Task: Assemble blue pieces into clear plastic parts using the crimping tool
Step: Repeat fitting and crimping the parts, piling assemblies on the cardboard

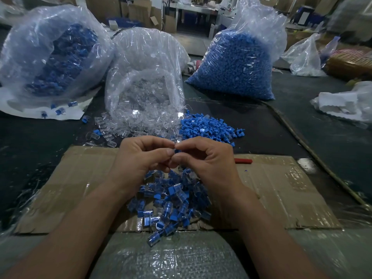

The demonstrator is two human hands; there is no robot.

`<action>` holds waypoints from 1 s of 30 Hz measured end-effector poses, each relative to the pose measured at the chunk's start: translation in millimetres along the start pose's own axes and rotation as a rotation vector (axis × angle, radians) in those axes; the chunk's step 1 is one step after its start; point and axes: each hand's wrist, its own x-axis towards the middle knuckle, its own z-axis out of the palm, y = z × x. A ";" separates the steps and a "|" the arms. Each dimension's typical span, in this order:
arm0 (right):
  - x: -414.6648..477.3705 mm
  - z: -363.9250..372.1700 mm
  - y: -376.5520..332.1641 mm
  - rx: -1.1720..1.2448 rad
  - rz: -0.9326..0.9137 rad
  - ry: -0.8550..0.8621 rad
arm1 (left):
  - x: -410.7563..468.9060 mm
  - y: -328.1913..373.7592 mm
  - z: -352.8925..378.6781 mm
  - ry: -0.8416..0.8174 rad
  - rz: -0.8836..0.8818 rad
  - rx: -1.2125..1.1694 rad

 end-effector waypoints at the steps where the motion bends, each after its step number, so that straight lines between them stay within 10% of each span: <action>1: -0.5 0.0 -0.1 0.024 -0.004 0.002 | -0.2 0.1 0.0 0.002 -0.001 -0.009; 30: 3.5 0.4 9.0 -0.301 -0.335 0.097 | 2.5 -2.3 -4.5 -0.016 -0.048 -0.079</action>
